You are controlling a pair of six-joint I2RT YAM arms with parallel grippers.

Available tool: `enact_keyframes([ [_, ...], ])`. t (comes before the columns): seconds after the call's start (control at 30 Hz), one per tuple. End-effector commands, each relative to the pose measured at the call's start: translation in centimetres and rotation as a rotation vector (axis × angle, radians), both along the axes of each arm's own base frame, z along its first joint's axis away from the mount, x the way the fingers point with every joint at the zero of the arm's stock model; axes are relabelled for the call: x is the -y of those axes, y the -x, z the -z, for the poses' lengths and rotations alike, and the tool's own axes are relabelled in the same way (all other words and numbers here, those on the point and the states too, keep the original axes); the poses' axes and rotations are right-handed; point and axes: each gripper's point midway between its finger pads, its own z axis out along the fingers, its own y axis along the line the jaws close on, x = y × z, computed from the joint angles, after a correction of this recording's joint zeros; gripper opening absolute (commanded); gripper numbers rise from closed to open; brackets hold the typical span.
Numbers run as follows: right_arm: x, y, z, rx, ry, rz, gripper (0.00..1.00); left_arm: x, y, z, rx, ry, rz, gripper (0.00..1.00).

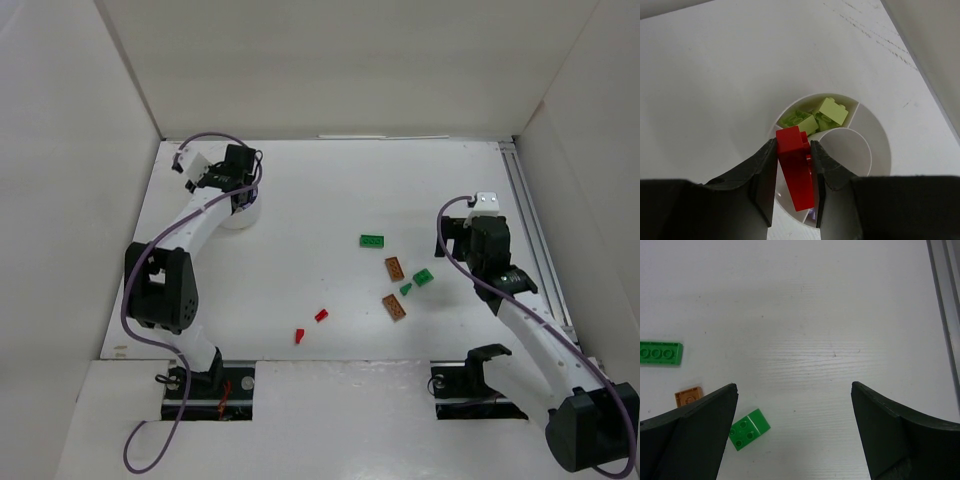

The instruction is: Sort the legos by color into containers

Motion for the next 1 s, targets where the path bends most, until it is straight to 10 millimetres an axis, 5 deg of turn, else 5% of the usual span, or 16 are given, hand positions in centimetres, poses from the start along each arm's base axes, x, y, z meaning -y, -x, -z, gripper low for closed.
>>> enact_keyframes([
  [0.0, 0.4, -1.3, -3.2, 0.097, -0.001, 0.027, 1.00, 0.1, -0.8, -0.3, 0.016, 0.013, 0.005, 0.14],
  [0.13, 0.4, -1.3, -3.2, 0.097, -0.001, 0.027, 1.00, 0.2, -0.7, 0.1, 0.005, 0.019, 0.011, 0.21],
  [0.2, 0.4, -1.3, -3.2, 0.097, -0.001, 0.027, 1.00, 0.8, -0.9, 0.9, -0.008, 0.034, 0.048, 0.38],
  [0.5, 0.5, -0.9, -3.9, 0.124, -0.007, 0.027, 1.00, 2.1, -0.2, -2.2, 0.058, 0.045, 0.144, 0.65],
  [0.6, -0.6, -0.8, -4.1, 0.128, -0.005, -0.037, 1.00, 3.6, 0.2, -2.9, 0.042, 0.039, 0.263, 0.96],
  [0.8, -4.8, -1.2, -2.5, 0.059, 0.009, -0.223, 1.00, 11.6, 2.3, -2.2, 0.031, 0.117, 0.763, 1.00],
  [0.97, -7.6, -1.1, -0.4, -0.010, 0.027, -0.315, 1.00, 20.1, 9.5, 0.1, -0.061, 0.111, 1.220, 1.00],
])
